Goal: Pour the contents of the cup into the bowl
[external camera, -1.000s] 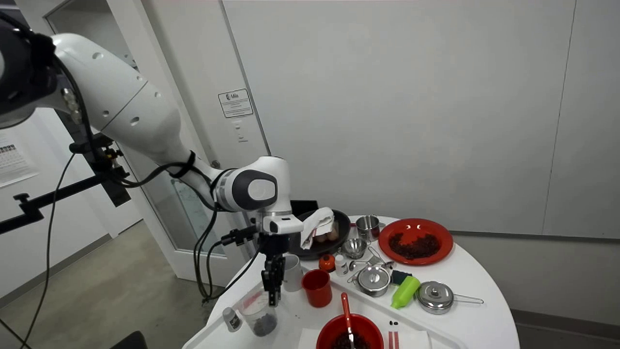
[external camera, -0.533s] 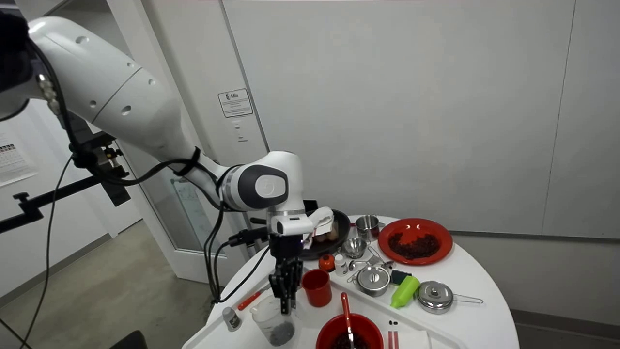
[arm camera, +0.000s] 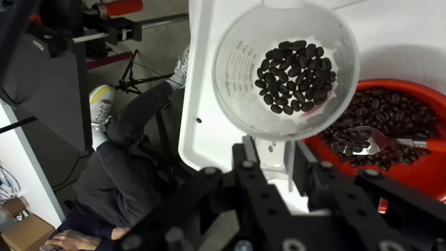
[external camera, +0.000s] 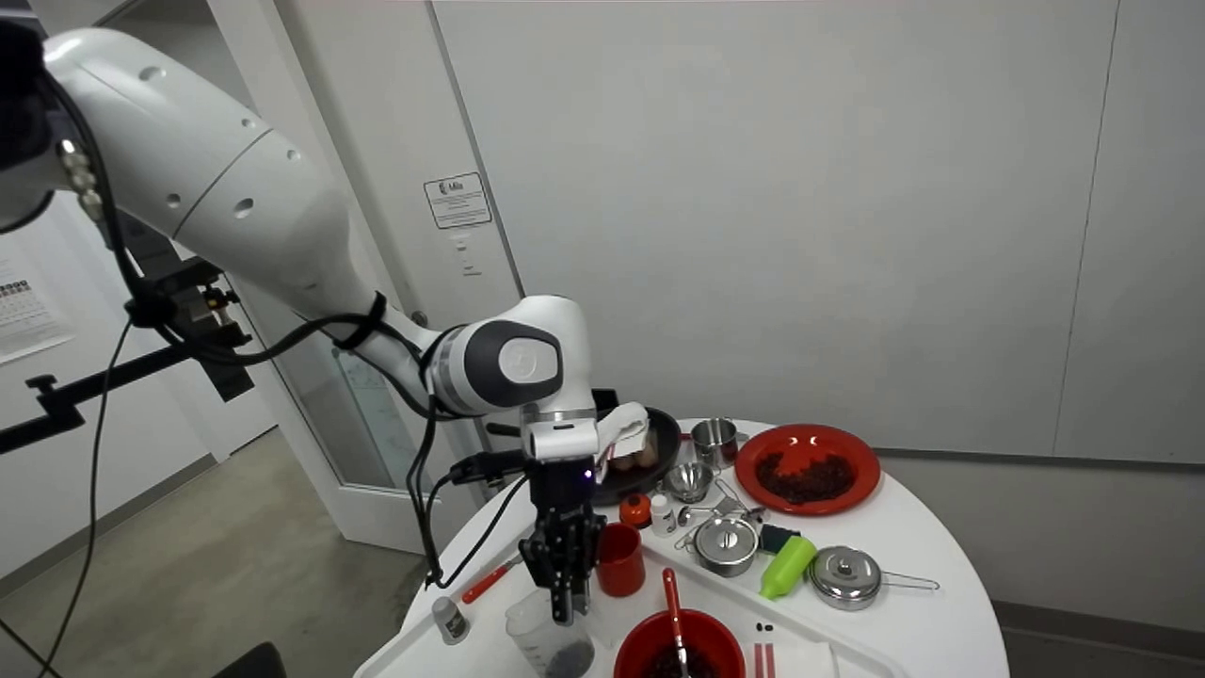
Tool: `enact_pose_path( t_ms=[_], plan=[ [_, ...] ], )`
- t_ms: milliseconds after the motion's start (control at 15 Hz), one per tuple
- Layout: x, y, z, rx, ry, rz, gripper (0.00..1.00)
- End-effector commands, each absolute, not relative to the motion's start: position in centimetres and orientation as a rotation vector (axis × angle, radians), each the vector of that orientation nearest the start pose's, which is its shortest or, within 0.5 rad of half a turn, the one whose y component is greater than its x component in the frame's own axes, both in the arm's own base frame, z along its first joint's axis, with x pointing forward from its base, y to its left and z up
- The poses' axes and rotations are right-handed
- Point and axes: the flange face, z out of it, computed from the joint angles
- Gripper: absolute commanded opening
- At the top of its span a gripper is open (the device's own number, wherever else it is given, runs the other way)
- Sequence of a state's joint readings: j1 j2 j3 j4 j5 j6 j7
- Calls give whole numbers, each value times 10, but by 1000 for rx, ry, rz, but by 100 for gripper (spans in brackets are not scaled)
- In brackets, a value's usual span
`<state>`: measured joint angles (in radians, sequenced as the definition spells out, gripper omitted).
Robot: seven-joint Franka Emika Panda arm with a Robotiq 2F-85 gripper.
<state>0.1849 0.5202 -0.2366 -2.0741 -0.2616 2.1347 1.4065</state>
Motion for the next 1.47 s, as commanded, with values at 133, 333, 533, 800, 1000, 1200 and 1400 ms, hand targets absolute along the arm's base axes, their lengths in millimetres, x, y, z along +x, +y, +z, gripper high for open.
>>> enact_pose_path(
  t_ms=[133, 333, 533, 800, 1000, 1200, 1400],
  plan=[
    [530, -76, 178, 2118, -1603, -217, 10],
    [530, -101, 198, 2096, -1615, -183, 10],
    [533, -114, 222, 2038, -1652, -78, 10],
    [556, -107, 244, 1954, -1667, 94, 10],
    [568, -82, 247, 1895, -1636, 219, 10],
    [571, -50, 245, 1830, -1583, 312, 10],
    [570, -20, 237, 1768, -1524, 367, 10]
  ],
)
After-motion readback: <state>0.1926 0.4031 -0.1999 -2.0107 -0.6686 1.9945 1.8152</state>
